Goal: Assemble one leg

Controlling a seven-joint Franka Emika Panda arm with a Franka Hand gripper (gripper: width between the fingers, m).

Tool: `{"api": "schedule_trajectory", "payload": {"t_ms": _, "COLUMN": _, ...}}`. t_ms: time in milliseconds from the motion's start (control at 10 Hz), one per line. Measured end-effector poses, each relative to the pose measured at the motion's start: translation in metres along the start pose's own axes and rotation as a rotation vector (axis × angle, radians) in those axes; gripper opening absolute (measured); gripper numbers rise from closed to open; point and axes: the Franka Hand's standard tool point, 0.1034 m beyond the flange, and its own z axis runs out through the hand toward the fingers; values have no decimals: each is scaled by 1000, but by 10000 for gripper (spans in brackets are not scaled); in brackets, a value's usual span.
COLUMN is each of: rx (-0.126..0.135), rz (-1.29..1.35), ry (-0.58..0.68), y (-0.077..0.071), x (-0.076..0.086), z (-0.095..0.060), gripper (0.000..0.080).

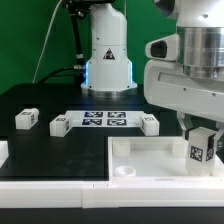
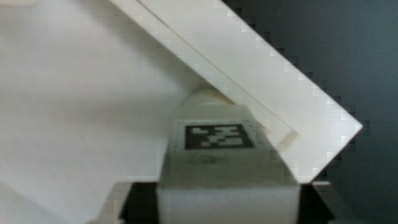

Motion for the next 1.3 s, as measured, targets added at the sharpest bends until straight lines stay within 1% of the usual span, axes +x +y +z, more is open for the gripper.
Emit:
{"api": "schedule_trajectory", "payload": {"t_ms": 100, "rx": 2, "rz": 73, "ry": -4, "y": 0, "x": 0, "z": 0, "gripper": 291}}
{"api": "schedule_trajectory", "payload": {"t_ms": 300, "rx": 3, "rz": 48, "ry": -5, "y": 0, "x": 0, "z": 0, "gripper": 296}}
{"api": "schedule_trajectory", "payload": {"t_ms": 400, "rx": 3, "rz": 2, "ry": -5, "y": 0, "x": 0, "z": 0, "gripper": 492}}
{"api": "schedule_trajectory", "payload": {"t_ms": 500, "rx": 5, "rz": -46, "ry": -5, "y": -1, "x": 0, "z": -1, "gripper": 615}}
{"api": "schedule_trajectory", "payload": {"t_ms": 600, "rx": 2, "rz": -192, "ry": 0, "y": -1, "x": 0, "z": -1, "gripper": 640}}
{"api": "schedule_trajectory", "payload": {"t_ms": 900, "rx": -3, "rz": -653, "ry": 2, "y": 0, "x": -2, "z": 2, "gripper": 647}}
{"api": "schedule_trajectory", "payload": {"t_ms": 1000, "rx": -4, "rz": -743, "ry": 1, "y": 0, "x": -2, "z": 2, "gripper": 649}}
{"api": "schedule_trajectory", "payload": {"t_ms": 1200, "rx": -13, "rz": -1030, "ry": 6, "y": 0, "x": -3, "z": 2, "gripper": 649}}
{"api": "schedule_trajectory", "payload": {"t_ms": 1300, "rx": -13, "rz": -1124, "ry": 6, "y": -1, "x": -2, "z": 2, "gripper": 649}}
